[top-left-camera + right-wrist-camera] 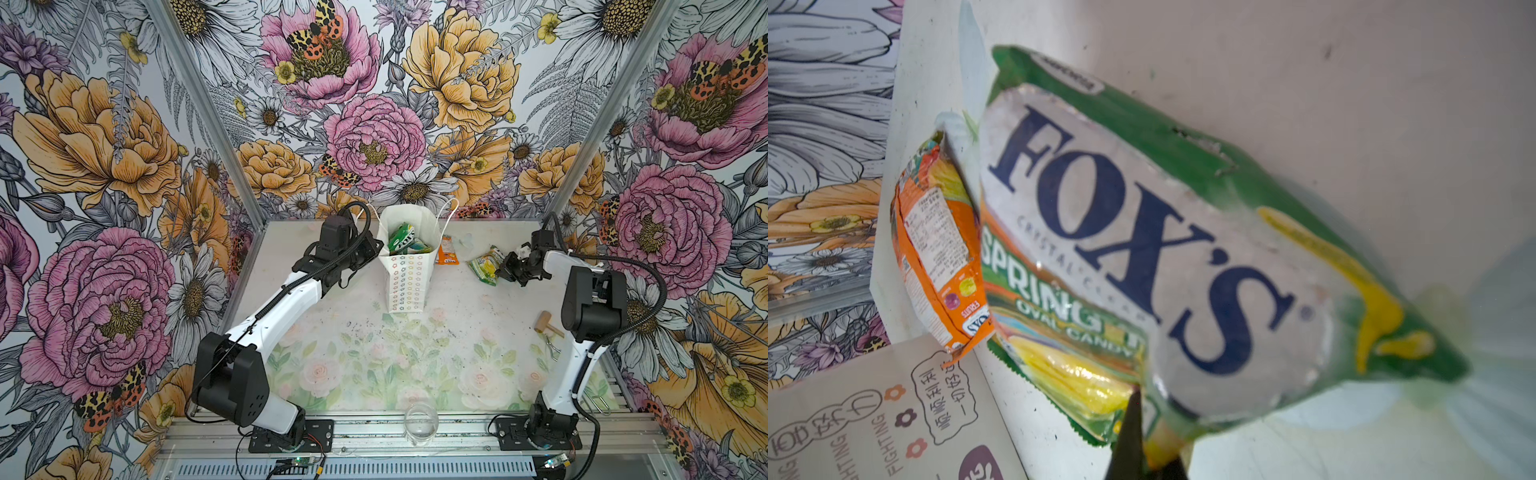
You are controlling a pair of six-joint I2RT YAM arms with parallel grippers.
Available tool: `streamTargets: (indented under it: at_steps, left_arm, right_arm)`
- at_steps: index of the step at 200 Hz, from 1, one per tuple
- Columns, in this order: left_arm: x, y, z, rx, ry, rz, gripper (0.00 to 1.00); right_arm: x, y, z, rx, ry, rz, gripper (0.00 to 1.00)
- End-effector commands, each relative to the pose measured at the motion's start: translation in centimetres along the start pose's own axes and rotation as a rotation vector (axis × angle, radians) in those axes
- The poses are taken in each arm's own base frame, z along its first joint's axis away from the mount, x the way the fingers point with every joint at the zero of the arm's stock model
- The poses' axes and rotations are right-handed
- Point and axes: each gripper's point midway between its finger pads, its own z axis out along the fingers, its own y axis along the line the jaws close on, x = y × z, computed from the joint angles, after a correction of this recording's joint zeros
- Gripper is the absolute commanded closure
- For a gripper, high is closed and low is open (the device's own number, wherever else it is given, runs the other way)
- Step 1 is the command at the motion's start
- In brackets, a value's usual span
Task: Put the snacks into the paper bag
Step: 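Lift the Fox's packet up off the table with the right gripper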
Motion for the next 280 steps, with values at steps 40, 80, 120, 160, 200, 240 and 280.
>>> streamTargets:
  at_steps: [40, 80, 120, 160, 200, 240, 280]
  left_arm:
    - [-0.3, -1.4, 0.2, 0.056, -0.005, 0.021, 0.94]
    - [-0.1, -1.3, 0.3, 0.054, 0.002, 0.02, 0.94]
    - [-0.2, -1.1, 0.3, 0.049, 0.0, 0.018, 0.94]
    - [-0.2, -1.2, 0.2, 0.051, 0.0, 0.019, 0.94]
    - [-0.1, -1.3, 0.4, 0.055, 0.003, 0.019, 0.94]
    - [0.1, -1.2, 0.5, 0.054, 0.009, 0.017, 0.94]
    - [0.0, -1.0, 0.5, 0.05, 0.006, 0.015, 0.94]
  right_arm:
    - [2.7, 5.3, -3.0, -0.224, 0.065, -0.197, 1.0]
    - [3.6, 6.5, -3.9, -0.31, 0.091, -0.237, 1.0]
    - [4.1, 8.0, -5.7, -0.393, 0.09, -0.274, 1.0]
    - [4.4, 10.5, -8.6, -0.461, 0.056, -0.321, 1.0]
    - [4.6, 13.7, -12.5, -0.529, 0.006, -0.376, 1.0]
    - [4.7, 17.1, -16.8, -0.604, -0.04, -0.425, 1.0]
    - [4.7, 20.4, -21.5, -0.647, -0.113, -0.474, 1.0]
